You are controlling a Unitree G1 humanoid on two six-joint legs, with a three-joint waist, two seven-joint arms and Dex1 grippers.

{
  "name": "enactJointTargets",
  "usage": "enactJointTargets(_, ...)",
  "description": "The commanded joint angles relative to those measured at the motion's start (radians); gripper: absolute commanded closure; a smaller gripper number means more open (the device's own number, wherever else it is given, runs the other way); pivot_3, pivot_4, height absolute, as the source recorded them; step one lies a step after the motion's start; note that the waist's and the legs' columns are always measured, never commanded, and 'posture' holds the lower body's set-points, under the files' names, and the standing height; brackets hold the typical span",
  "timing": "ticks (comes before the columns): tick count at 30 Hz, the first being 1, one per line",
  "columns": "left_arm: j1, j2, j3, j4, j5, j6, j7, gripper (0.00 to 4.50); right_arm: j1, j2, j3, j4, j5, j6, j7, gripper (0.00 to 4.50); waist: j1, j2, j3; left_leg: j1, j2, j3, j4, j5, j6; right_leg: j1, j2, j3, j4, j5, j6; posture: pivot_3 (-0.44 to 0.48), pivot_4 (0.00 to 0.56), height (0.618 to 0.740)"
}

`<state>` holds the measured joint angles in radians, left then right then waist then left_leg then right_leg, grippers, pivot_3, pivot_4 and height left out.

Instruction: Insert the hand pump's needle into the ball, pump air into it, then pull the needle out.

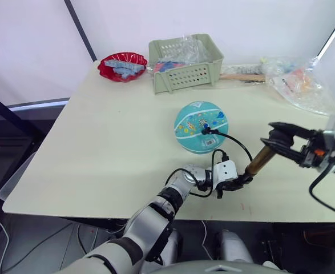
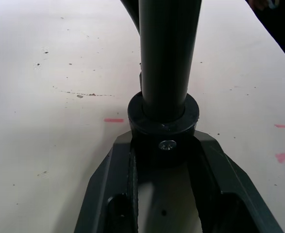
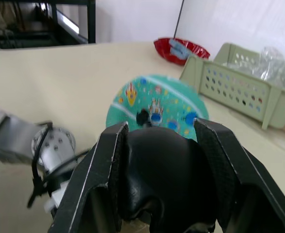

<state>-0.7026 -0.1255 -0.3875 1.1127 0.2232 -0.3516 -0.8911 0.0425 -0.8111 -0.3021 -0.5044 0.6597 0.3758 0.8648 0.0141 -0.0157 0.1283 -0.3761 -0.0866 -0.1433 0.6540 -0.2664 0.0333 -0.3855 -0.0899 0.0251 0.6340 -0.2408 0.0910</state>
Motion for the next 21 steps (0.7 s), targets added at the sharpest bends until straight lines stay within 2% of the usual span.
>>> enactJointTargets(1, 0.033, -0.003, -0.027, 0.050, 0.027, 0.030, -0.029, 3.55, 0.075, 0.032, 0.153, 0.077, -0.123, -0.020, 0.016, 2.87, 0.000, -0.001, -0.004, 0.000, 0.000, 0.000, 0.000, 0.000, 0.000, 0.000, 0.000, 0.000, 0.000, 0.001, -0.002, 0.000, 0.150, 0.740)
enactJointTargets(6, 0.038, -0.007, -0.025, 0.045, 0.029, 0.029, -0.032, 3.55, 0.100, 0.065, 0.216, 0.100, -0.194, -0.073, 0.016, 2.87, 0.000, -0.002, -0.007, 0.000, 0.000, -0.001, 0.000, 0.000, 0.000, 0.000, 0.000, 0.000, 0.000, 0.001, -0.003, 0.000, 0.150, 0.740)
enactJointTargets(9, 0.043, -0.009, -0.026, 0.042, 0.030, 0.030, -0.035, 3.55, 0.089, 0.079, 0.208, 0.077, -0.178, -0.076, 0.011, 2.87, 0.000, -0.002, -0.009, 0.001, 0.000, -0.001, 0.000, 0.000, 0.000, 0.001, 0.001, 0.000, 0.000, 0.001, -0.003, 0.000, 0.150, 0.740)
enactJointTargets(15, 0.050, -0.008, -0.024, 0.042, 0.029, 0.036, -0.038, 3.55, -0.080, 0.024, 0.048, 0.000, 0.002, 0.030, -0.014, 2.87, 0.001, 0.002, -0.006, 0.001, 0.000, -0.001, 0.000, 0.000, 0.000, 0.001, 0.000, 0.000, 0.000, 0.001, -0.003, 0.000, 0.150, 0.740)
enactJointTargets(21, 0.049, -0.007, -0.028, 0.044, 0.028, 0.032, -0.038, 3.55, -0.171, -0.085, -0.133, 0.005, 0.137, 0.140, 0.006, 2.87, 0.004, 0.005, -0.003, -0.004, -0.001, -0.002, 0.000, 0.000, 0.000, -0.001, -0.001, -0.002, -0.003, 0.002, -0.003, 0.000, 0.150, 0.740)
